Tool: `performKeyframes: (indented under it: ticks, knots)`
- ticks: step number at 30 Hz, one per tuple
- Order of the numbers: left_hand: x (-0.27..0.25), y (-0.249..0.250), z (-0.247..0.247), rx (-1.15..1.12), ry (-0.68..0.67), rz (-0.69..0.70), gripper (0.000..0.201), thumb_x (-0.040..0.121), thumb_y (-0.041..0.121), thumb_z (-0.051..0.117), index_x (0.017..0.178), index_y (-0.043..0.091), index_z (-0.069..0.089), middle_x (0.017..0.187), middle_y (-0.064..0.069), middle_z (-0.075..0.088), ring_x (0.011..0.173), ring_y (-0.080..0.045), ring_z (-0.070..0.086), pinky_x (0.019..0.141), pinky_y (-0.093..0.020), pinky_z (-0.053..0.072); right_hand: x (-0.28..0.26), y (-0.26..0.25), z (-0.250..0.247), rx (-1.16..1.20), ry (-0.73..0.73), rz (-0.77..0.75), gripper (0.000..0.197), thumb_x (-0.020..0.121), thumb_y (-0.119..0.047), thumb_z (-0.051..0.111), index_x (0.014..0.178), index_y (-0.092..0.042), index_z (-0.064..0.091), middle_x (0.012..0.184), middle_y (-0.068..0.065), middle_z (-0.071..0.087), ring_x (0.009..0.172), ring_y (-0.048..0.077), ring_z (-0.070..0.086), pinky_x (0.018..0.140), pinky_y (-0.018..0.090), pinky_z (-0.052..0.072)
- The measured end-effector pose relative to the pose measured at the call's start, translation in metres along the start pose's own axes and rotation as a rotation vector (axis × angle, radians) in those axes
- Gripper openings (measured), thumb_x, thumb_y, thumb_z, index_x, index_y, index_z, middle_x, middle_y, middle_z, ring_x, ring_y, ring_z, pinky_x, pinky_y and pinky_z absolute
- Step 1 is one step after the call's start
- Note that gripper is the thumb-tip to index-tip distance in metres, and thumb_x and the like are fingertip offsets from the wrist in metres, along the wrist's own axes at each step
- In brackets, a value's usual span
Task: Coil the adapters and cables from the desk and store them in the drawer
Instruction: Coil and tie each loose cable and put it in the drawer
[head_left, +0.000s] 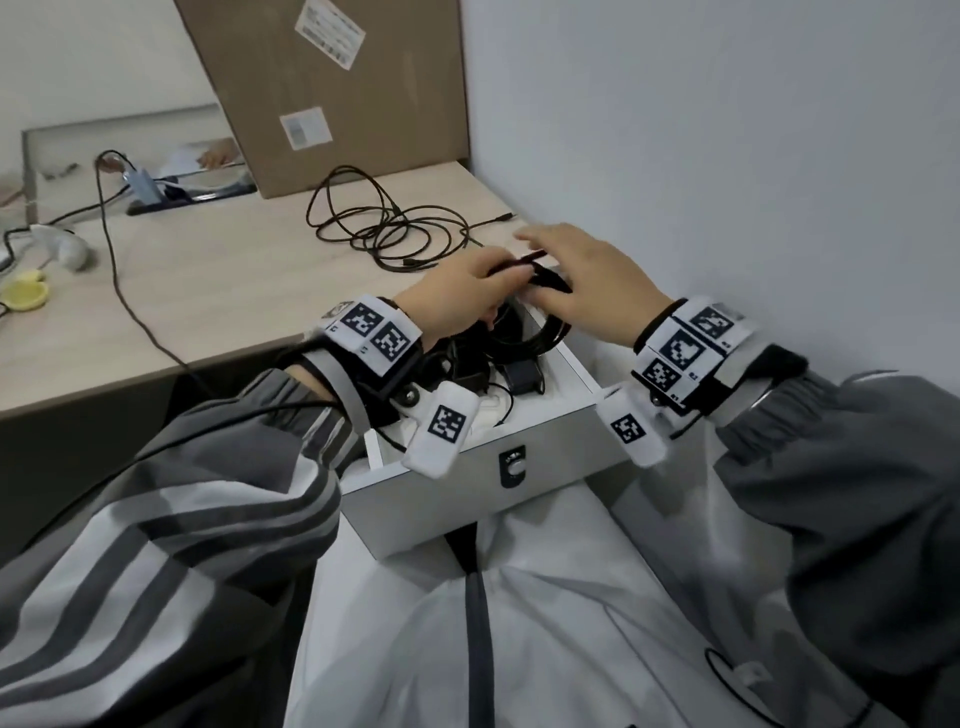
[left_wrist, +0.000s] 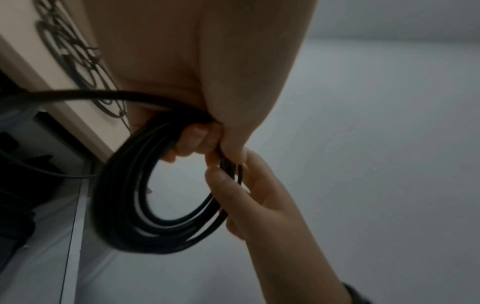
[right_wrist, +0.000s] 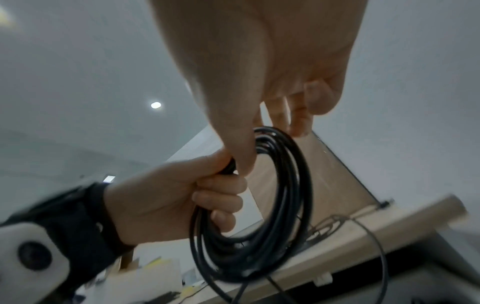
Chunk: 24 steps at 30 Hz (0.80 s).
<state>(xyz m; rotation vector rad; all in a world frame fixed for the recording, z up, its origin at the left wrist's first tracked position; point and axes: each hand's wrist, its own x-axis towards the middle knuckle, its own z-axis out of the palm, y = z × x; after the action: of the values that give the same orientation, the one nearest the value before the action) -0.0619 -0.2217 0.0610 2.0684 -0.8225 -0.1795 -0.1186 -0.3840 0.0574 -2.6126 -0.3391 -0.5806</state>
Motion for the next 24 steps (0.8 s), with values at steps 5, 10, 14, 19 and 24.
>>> performKeyframes:
  ticks: [5, 10, 14, 19, 24]
  knots:
    - [-0.006, 0.012, -0.006, 0.301, -0.08, 0.058, 0.021, 0.096, 0.025, 0.054, 0.098, 0.006, 0.063, 0.064, -0.001, 0.055, 0.051, -0.008, 0.047, 0.058, -0.026, 0.042, 0.002, -0.016, -0.001, -0.425, -0.151, -0.1, 0.03, 0.096, -0.03, 0.045, 0.122, -0.015, 0.045, 0.112, 0.004, 0.061, 0.094, 0.029, 0.06, 0.063, 0.031, 0.034]
    - [-0.009, 0.006, -0.007, -0.033, 0.065, -0.003, 0.033, 0.083, 0.036, 0.071, 0.087, 0.005, 0.06, 0.063, -0.004, 0.06, 0.059, -0.014, 0.054, 0.06, -0.027, 0.042, -0.002, -0.016, -0.003, -0.472, -0.061, -0.051, 0.016, 0.098, -0.019, 0.038, 0.108, -0.008, 0.045, 0.101, 0.012, 0.059, 0.078, 0.035, 0.055, 0.061, 0.037, 0.033]
    - [-0.012, -0.015, -0.002, -0.259, 0.166, -0.05, 0.04, 0.085, 0.042, 0.066, 0.097, 0.004, 0.062, 0.083, -0.001, 0.064, 0.079, -0.011, 0.06, 0.079, -0.033, 0.048, -0.002, 0.0, -0.003, -0.068, 0.166, 0.246, 0.022, 0.1, -0.027, 0.038, 0.094, -0.007, 0.046, 0.085, 0.013, 0.058, 0.074, 0.03, 0.05, 0.064, 0.033, 0.029]
    - [-0.014, -0.017, 0.018, -0.456, 0.06, -0.104, 0.044, 0.102, 0.039, 0.038, 0.111, 0.006, 0.066, 0.104, 0.001, 0.071, 0.093, 0.0, 0.066, 0.082, -0.008, 0.045, -0.002, 0.002, 0.014, 0.401, 0.289, 0.482, 0.02, 0.099, -0.025, 0.042, 0.087, -0.011, 0.051, 0.08, -0.002, 0.055, 0.078, 0.018, 0.05, 0.066, 0.029, 0.035]
    - [-0.014, -0.028, 0.003, 0.141, -0.09, -0.172, 0.032, 0.097, 0.038, 0.051, 0.092, 0.014, 0.072, 0.09, -0.004, 0.071, 0.079, -0.017, 0.061, 0.075, -0.024, 0.045, -0.004, 0.024, 0.018, 0.648, 0.382, 0.662, 0.022, 0.097, -0.027, 0.042, 0.079, -0.017, 0.052, 0.078, -0.001, 0.055, 0.069, 0.014, 0.048, 0.062, 0.026, 0.036]
